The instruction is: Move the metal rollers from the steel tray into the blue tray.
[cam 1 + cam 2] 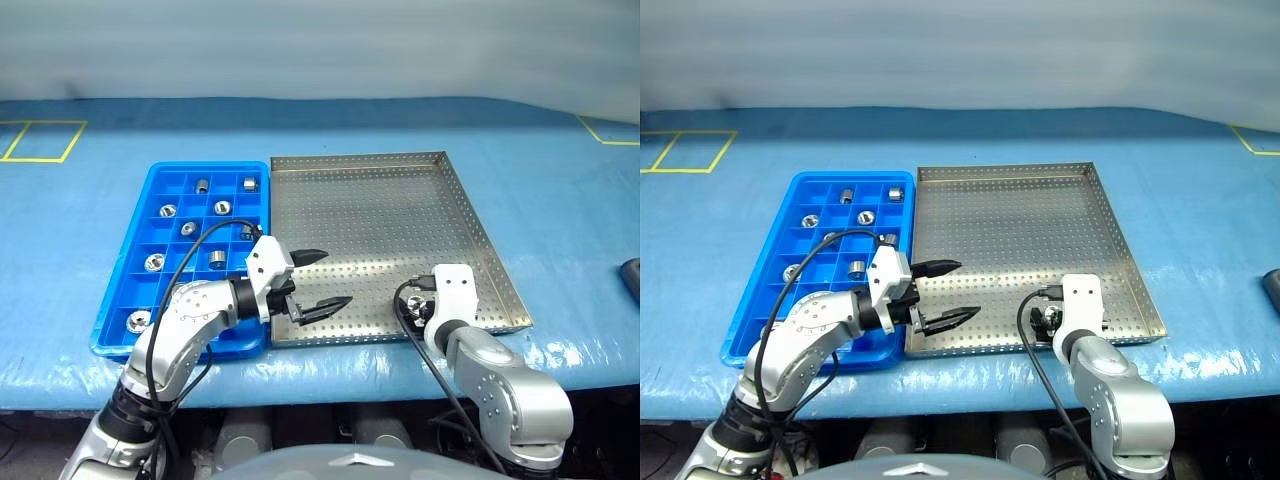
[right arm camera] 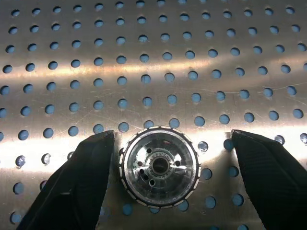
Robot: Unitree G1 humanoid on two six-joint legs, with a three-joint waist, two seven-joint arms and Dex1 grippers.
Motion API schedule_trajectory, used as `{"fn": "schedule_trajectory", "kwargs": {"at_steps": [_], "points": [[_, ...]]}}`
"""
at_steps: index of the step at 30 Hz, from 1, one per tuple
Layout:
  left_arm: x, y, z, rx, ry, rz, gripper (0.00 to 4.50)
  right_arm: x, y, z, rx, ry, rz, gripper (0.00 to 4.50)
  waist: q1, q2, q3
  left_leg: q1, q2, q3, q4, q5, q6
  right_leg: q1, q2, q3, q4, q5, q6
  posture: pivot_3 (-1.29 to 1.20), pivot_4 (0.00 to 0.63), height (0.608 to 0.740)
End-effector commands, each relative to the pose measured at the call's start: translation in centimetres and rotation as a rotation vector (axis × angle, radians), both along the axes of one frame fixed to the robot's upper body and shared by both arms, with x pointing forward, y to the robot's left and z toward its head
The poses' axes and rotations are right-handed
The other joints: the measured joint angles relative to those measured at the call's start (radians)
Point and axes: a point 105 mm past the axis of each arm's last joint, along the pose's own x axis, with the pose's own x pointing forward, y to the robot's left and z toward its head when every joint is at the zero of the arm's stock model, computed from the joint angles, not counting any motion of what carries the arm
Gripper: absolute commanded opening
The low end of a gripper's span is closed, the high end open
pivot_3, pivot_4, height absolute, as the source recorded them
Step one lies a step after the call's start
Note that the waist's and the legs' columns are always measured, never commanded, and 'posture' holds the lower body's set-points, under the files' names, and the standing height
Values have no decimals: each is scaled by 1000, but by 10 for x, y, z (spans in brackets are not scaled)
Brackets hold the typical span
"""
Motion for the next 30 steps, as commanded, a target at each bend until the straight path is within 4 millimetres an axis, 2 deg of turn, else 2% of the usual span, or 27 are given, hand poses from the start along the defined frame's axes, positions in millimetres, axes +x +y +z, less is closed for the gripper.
{"fn": "schedule_trajectory", "kwargs": {"at_steps": [1,5,8,10,16,27,30], "points": [[-4,-2,10,-21,-40,-5,4500,4,4,8,3,-24,24,2879,2,0,0,0,0,0,0,0,0,0,0,0,0,0,0,45,150,740],[-5,-1,10,-23,-41,3,4500,6,7,12,-13,-21,55,1692,7,0,0,0,0,0,0,0,0,0,0,0,0,0,0,68,150,740],[-5,2,12,-25,-51,23,4500,11,12,23,-17,-66,83,1700,7,0,0,0,0,0,0,0,0,0,0,0,0,1,1,93,150,740],[-4,6,15,-36,-66,59,4500,20,18,38,-14,-136,115,1700,8,0,0,0,0,0,0,0,0,0,0,0,0,2,3,112,150,740],[1,24,24,-54,-123,189,4500,42,51,77,-8,-329,308,1700,18,0,0,0,0,0,0,0,0,0,0,0,0,2,3,181,150,740],[-16,62,32,-68,-208,432,4500,61,115,98,31,-470,652,1700,108,0,1,0,0,-2,-2,0,0,0,0,-2,-1,2,3,431,150,740],[-28,75,33,-59,-231,511,4500,61,135,101,61,-496,732,1700,133,0,1,-1,0,-2,-2,0,0,0,0,-3,-1,1,2,478,150,740]]}}
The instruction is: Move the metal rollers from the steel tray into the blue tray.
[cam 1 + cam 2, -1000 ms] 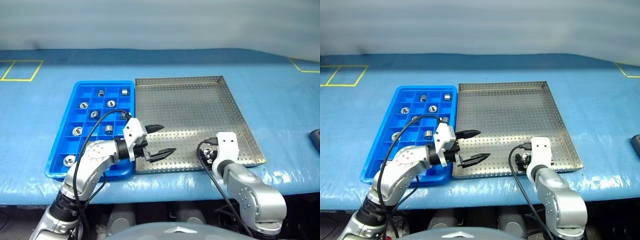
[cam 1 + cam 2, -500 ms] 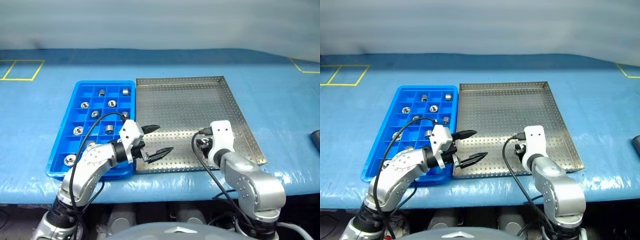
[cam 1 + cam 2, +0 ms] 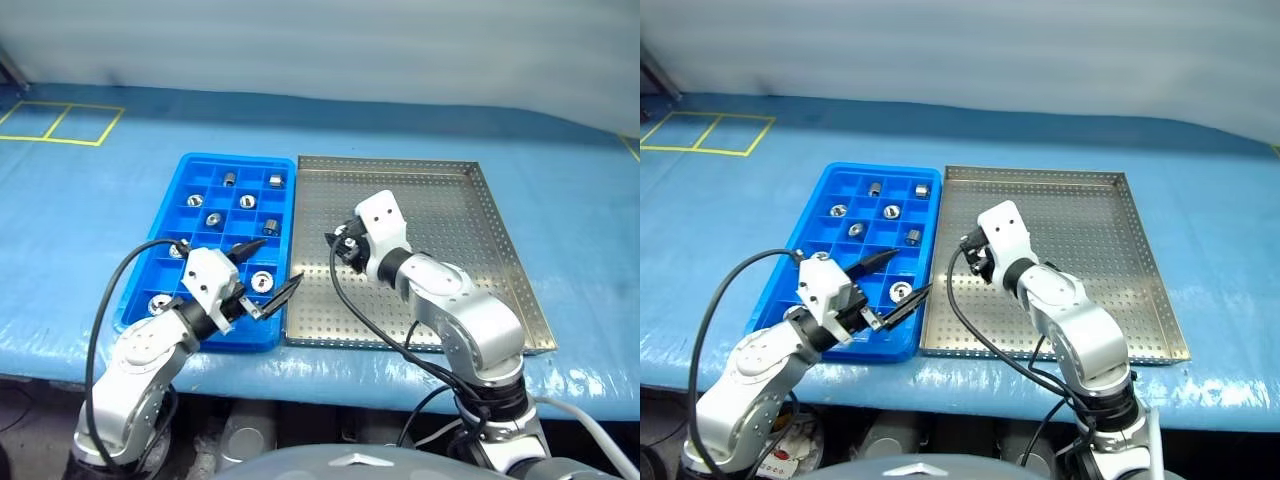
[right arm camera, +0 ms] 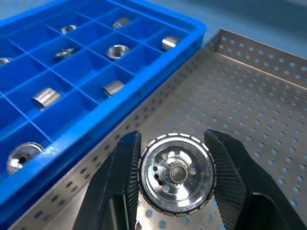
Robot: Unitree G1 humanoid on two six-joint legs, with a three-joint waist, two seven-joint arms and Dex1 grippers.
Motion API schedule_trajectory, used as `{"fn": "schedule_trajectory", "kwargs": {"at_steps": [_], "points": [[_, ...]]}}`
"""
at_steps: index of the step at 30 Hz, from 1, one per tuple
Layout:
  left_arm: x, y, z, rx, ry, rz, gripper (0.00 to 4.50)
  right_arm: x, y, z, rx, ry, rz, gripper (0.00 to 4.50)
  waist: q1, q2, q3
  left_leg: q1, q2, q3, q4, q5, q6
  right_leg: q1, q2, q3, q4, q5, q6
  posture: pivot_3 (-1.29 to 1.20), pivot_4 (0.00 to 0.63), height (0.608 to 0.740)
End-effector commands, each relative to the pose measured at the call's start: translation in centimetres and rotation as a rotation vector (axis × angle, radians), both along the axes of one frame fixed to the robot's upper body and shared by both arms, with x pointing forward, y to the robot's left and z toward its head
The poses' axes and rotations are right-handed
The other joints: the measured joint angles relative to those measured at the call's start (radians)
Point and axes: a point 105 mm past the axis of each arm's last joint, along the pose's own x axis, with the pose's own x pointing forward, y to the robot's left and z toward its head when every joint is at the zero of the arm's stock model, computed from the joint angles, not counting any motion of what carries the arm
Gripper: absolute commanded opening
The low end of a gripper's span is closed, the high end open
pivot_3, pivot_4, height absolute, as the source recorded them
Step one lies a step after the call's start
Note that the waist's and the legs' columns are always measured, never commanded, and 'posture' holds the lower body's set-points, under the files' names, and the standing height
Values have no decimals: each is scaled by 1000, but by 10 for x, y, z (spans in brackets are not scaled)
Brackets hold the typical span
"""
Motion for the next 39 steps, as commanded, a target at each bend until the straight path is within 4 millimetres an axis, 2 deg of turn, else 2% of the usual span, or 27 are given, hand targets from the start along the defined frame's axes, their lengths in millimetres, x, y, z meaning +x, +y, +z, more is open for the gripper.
{"fn": "schedule_trajectory", "kwargs": {"at_steps": [1,6,11,15,21,29,31,33,37,39], "points": [[-14,9,17,1,-93,61,4500,-3,23,16,50,-74,108,1700,18,0,0,0,0,0,0,0,0,0,0,0,0,0,0,492,150,740],[-23,26,11,17,-78,167,4500,-14,44,14,78,-82,225,1700,74,1,1,-1,0,-1,-1,0,0,0,-1,-2,-1,-2,-4,538,150,740],[-30,41,5,-43,-38,256,4500,-28,57,2,90,-40,325,1700,128,1,1,-1,0,-1,0,0,0,0,-1,-4,-2,-3,-4,563,150,740],[-35,43,1,-21,-19,244,4500,-36,61,-9,95,4,362,1700,171,1,1,-3,0,0,0,0,-1,-2,-1,-5,-3,-3,-4,562,150,740],[-31,38,1,-41,-11,214,4500,-44,68,-19,105,49,385,1700,234,1,1,-4,1,1,0,-1,-2,-3,-1,-9,-4,-4,-5,562,150,740],[-27,35,1,-38,-3,170,4500,-42,68,-35,103,107,355,1700,290,1,0,-6,5,-1,0,-3,-5,-2,0,-18,-12,-4,-5,521,150,740],[-26,33,1,-38,0,154,4500,-42,65,-39,101,122,340,2434,299,0,-1,-10,5,-2,0,-3,-5,-2,0,-19,-13,-3,-4,508,150,740],[-25,31,0,-37,2,142,4500,-43,61,-40,103,125,325,2941,306,1,-1,-13,5,-3,0,-3,-5,-2,0,-19,-13,0,0,492,150,740],[-19,26,2,-37,-1,97,4500,-41,48,-33,108,98,286,4262,305,1,-1,-13,5,-3,1,-3,-5,-2,1,-20,-13,0,1,451,150,740],[-17,23,1,-39,2,72,4500,-41,41,-27,118,70,271,4262,303,1,-2,-13,5,-4,2,-3,-5,-2,1,-21,-13,0,0,415,150,740]]}}
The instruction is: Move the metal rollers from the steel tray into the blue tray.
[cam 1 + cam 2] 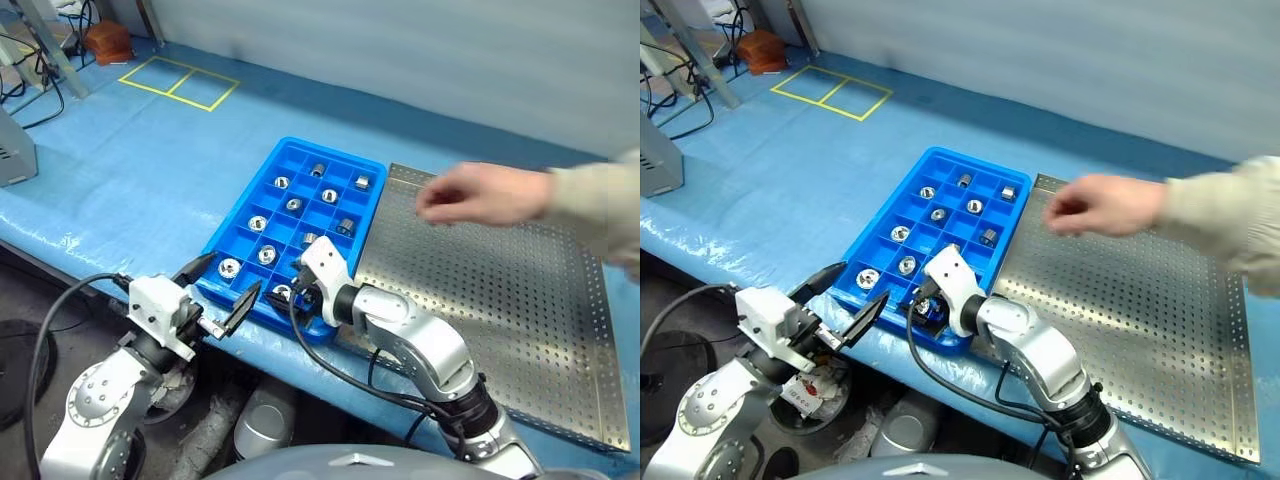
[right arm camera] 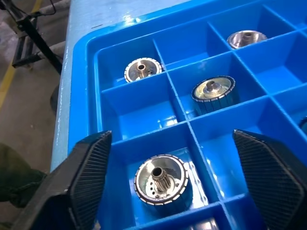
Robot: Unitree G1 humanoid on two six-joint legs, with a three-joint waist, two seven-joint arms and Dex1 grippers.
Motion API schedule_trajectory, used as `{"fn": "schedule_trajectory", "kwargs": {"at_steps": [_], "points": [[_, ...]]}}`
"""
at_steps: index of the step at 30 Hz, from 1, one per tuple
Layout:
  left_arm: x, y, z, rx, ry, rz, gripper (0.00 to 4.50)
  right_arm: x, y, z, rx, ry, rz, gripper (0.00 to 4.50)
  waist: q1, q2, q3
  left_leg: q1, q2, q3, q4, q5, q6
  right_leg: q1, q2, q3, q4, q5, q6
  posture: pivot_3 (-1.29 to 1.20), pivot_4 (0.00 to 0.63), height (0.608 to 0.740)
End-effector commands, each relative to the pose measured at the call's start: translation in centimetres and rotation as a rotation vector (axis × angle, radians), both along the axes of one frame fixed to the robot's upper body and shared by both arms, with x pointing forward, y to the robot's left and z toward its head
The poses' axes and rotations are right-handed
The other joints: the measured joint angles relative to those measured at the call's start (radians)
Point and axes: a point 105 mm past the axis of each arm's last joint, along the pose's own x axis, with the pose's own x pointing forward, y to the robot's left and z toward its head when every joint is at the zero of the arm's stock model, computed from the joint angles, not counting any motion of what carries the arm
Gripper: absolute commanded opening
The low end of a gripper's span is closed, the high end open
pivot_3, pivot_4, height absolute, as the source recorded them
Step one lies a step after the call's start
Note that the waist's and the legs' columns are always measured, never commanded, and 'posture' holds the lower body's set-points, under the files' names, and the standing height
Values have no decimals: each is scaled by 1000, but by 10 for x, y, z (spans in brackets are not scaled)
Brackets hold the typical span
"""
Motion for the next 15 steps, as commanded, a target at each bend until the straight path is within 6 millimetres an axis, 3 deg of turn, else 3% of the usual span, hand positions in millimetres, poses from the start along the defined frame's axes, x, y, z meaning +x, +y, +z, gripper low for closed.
{"fn": "schedule_trajectory", "kwargs": {"at_steps": [1,6,15], "points": [[1,-6,2,-9,0,-56,4500,0,-10,22,52,-77,-24,4262,-8,0,0,0,0,0,0,0,0,0,0,0,0,0,0,404,150,740],[5,-10,0,-10,9,-89,4500,2,-20,26,56,-93,-72,4262,-36,0,0,0,0,0,1,0,0,1,0,0,0,-2,-3,381,150,740],[6,-12,-2,-7,14,-109,4500,1,-21,24,52,-92,-84,4262,-93,0,0,0,0,-1,2,0,0,2,0,0,1,1,0,371,150,740]]}}
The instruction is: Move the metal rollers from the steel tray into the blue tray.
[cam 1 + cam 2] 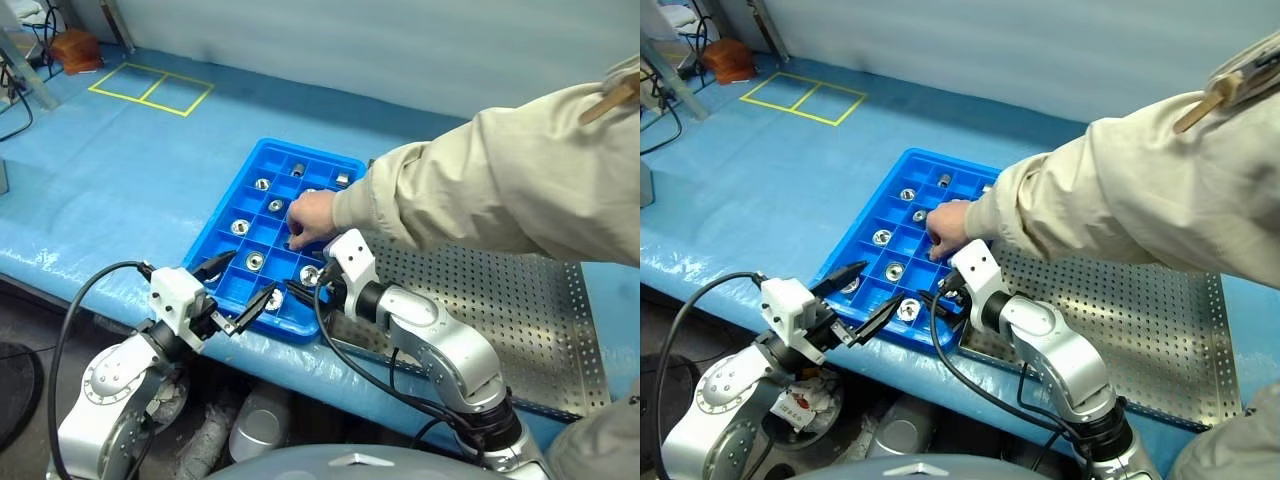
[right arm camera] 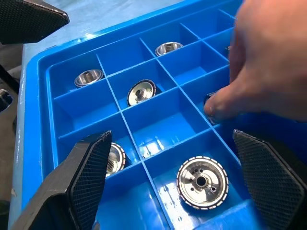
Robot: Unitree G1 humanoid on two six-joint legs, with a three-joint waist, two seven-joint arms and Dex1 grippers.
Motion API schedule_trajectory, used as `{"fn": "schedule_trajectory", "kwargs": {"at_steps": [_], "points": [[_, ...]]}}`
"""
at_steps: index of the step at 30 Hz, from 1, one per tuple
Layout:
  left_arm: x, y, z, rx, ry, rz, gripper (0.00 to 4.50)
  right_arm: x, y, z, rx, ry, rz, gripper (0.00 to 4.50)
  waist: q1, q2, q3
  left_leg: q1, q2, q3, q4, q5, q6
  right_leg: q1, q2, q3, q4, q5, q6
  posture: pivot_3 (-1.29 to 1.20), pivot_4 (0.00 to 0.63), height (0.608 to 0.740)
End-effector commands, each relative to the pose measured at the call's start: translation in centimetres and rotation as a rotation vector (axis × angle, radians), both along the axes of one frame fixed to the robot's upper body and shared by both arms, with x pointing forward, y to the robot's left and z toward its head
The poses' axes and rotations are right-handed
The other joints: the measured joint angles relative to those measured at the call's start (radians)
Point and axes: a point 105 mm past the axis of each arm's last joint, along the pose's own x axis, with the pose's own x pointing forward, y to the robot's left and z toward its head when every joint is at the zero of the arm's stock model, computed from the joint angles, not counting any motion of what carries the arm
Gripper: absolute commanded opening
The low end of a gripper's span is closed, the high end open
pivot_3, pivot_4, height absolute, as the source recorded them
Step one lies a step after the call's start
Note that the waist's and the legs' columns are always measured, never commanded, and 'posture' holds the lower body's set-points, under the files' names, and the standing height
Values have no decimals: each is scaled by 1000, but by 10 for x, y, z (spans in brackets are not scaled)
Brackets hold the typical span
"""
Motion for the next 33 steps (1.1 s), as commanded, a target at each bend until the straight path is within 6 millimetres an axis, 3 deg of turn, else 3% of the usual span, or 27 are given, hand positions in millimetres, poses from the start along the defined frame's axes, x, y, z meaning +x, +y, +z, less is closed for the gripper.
{"fn": "schedule_trajectory", "kwargs": {"at_steps": [1,33], "points": [[-1,-3,6,-9,-19,-20,4500,-3,2,13,29,-47,10,4262,-12,0,0,0,0,0,0,0,0,0,0,0,0,0,0,370,150,740],[-2,-6,3,-13,-3,-45,4500,-4,3,10,13,-42,15,4262,-93,0,0,1,0,-2,4,0,0,2,0,1,4,0,-1,362,150,740]]}}
